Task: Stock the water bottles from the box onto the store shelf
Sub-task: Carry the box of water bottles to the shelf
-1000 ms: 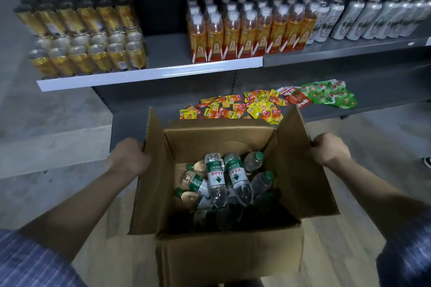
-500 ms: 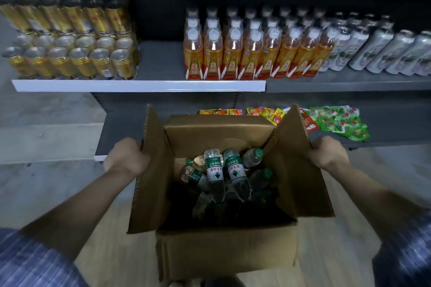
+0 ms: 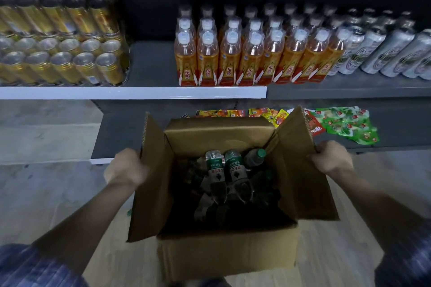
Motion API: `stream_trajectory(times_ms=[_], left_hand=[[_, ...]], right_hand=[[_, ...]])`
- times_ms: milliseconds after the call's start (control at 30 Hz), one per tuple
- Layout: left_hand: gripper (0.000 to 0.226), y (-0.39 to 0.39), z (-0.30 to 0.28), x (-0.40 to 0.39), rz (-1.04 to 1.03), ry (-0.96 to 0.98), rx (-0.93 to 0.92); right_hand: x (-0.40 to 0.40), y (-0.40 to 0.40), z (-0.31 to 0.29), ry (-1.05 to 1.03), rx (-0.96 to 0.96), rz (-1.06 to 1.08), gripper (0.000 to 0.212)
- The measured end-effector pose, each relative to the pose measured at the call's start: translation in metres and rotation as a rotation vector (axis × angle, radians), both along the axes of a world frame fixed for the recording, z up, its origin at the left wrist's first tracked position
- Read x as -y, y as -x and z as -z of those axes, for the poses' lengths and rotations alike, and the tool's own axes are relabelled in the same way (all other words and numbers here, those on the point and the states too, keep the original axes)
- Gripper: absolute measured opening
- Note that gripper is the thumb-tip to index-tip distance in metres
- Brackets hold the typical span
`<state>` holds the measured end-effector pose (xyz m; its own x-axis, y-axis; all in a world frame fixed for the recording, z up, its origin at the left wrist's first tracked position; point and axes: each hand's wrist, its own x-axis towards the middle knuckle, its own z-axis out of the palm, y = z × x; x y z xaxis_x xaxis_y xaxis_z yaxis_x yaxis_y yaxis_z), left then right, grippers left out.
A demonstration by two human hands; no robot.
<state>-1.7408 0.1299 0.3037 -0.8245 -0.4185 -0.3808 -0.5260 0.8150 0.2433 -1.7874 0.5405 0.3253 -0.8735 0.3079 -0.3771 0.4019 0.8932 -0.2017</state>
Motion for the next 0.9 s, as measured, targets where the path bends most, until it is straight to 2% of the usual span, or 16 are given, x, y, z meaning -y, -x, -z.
stream_trajectory(times_ms=[233, 500, 667, 800, 900], left_hand=[[0.011, -0.005, 0.009, 0.007, -0.015, -0.001, -0.007], [0.014, -0.014, 0.005, 0.009, 0.04, 0.018, 0.015], [0.005, -0.016, -0.006, 0.008, 0.089, 0.074, -0.043], [0.016, -0.014, -0.02, 0.009, 0.136, 0.176, -0.146], [0.021, -0.007, -0.033, 0.007, 0.16, 0.18, -0.206]], right_hand=[[-0.002, -0.006, 0.002, 0.031, -0.002, -0.011, 0.009], [0.003, -0.014, 0.004, 0.036, -0.024, 0.07, 0.017], [0.002, -0.019, -0.002, 0.05, -0.056, 0.129, 0.015], [-0.001, -0.026, -0.008, 0.06, -0.071, 0.17, 0.019], [-0.002, -0.033, -0.014, 0.068, -0.109, 0.187, 0.026]])
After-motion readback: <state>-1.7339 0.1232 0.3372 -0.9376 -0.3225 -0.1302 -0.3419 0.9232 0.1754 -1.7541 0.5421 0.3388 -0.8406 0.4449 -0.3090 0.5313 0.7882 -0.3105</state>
